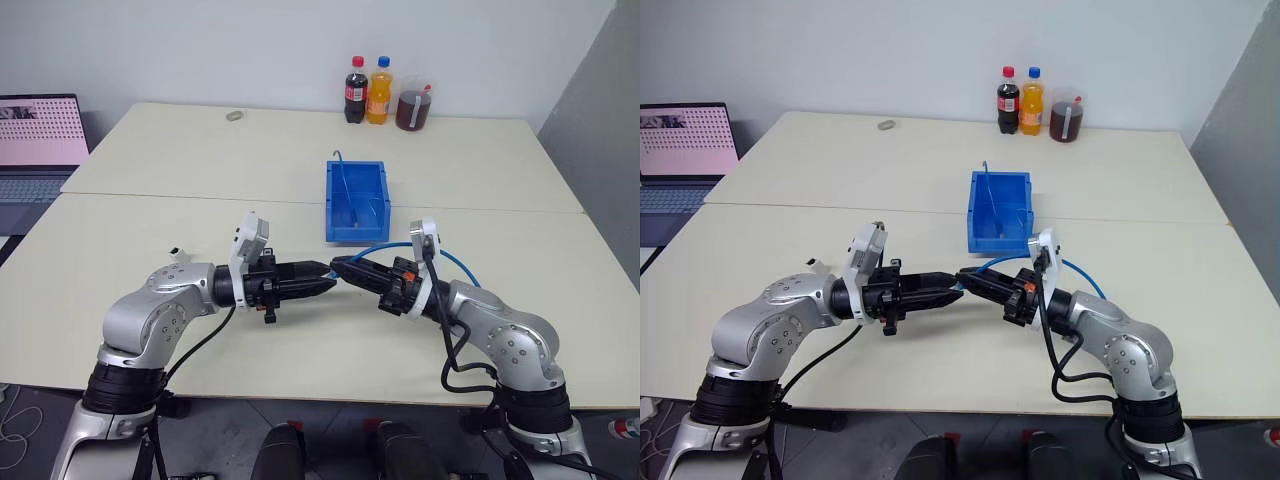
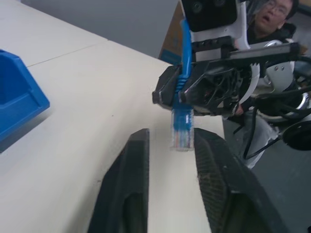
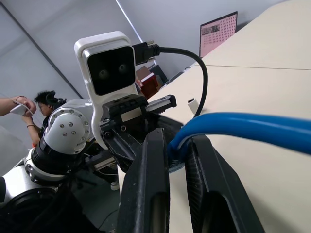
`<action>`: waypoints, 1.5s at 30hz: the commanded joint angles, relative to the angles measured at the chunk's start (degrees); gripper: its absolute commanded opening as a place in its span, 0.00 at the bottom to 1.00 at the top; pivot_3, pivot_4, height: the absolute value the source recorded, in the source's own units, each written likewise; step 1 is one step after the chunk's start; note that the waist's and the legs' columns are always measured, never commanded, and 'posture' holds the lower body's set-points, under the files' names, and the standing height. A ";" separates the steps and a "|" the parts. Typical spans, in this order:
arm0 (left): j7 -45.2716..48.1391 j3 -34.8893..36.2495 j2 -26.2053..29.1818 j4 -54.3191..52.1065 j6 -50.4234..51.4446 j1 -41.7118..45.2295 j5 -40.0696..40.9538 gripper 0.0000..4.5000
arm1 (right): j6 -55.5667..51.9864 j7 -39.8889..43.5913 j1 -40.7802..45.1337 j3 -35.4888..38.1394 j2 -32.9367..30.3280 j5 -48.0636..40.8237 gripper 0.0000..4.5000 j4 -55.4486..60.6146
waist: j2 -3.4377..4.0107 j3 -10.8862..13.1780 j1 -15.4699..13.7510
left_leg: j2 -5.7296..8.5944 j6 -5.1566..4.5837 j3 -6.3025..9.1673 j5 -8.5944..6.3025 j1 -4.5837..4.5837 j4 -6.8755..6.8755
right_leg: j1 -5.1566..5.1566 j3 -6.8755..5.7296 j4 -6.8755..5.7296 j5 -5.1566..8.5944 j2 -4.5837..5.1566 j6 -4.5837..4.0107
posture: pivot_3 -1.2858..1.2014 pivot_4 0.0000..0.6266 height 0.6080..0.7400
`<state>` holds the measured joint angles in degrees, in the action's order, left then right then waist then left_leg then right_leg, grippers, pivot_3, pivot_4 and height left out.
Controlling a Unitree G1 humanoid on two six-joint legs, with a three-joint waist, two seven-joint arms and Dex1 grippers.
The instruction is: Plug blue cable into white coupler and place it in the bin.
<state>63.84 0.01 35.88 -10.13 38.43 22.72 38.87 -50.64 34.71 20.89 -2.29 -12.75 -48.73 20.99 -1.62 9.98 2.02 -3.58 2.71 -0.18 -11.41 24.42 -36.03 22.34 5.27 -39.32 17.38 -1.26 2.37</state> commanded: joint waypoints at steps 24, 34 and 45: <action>-49.04 8.28 -17.18 -13.52 -12.83 -23.27 -24.50 1.00 | 4.88 2.18 0.24 1.66 -5.76 2.40 0.03 -2.80 | 0.00 0.00 -0.14 | 0.03 0.00 -0.05 -0.01 0.08 0.06 | -0.02 0.05 0.26 -0.04 0.14 0.05 | 0.52 0.24 1.00; -78.90 12.25 -34.08 -5.72 -8.30 -15.91 -36.93 1.00 | 5.18 3.19 1.52 1.51 -6.81 3.12 0.03 -4.38 | -0.09 -0.01 -0.27 | 0.09 0.00 -0.02 0.00 0.09 -0.01 | -0.06 0.05 0.27 -0.10 0.11 0.16 | 0.52 0.24 1.00; -95.31 18.71 -37.11 11.72 -11.17 -0.63 -40.76 1.00 | 5.11 3.43 1.78 1.54 -7.32 3.25 0.03 -4.27 | -0.20 -0.05 -0.34 | 0.14 0.00 0.03 0.00 0.17 -0.03 | -0.06 0.02 0.30 -0.15 0.09 0.20 | 0.52 0.24 1.00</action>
<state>-29.15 18.02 -1.40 0.18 29.01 20.94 -0.41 -46.56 37.44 21.87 -1.37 -19.83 -45.26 15.02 -1.82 9.93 1.68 -3.44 2.71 -0.14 -11.41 24.60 -36.06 22.29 5.29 -39.02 17.23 -1.17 2.60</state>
